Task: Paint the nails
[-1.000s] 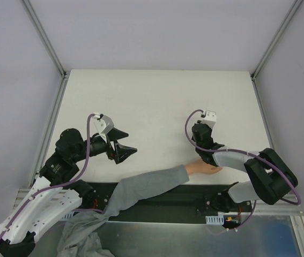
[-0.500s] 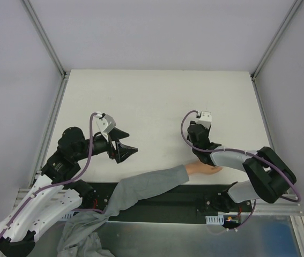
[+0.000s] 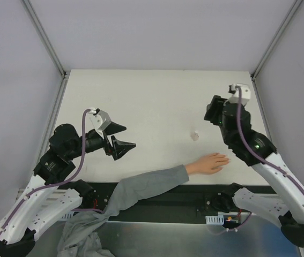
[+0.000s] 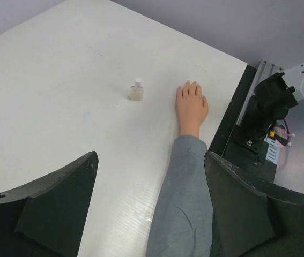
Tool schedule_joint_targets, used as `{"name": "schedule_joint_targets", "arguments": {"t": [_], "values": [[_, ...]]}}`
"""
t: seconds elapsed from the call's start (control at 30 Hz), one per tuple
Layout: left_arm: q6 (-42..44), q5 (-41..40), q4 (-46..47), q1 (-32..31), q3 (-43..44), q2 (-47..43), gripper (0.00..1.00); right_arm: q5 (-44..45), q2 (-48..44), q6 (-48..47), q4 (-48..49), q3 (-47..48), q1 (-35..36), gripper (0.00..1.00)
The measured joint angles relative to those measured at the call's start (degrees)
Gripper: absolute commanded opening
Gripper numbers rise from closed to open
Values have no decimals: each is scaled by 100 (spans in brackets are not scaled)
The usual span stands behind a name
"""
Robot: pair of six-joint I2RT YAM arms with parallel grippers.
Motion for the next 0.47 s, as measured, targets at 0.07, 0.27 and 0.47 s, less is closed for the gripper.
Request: {"name": "schedule_joint_targets", "arguments": {"t": [0.07, 0.27, 0.47], "values": [[92, -24, -26, 0, 238, 79, 80, 7, -437, -118, -656, 369, 0, 68], [264, -140, -50, 0, 796, 315, 80, 96, -1150, -527, -2184, 1272, 0, 73], [310, -151, -66, 0, 1088, 450, 81, 7, -1834, -927, -2684, 1447, 0, 92]]}}
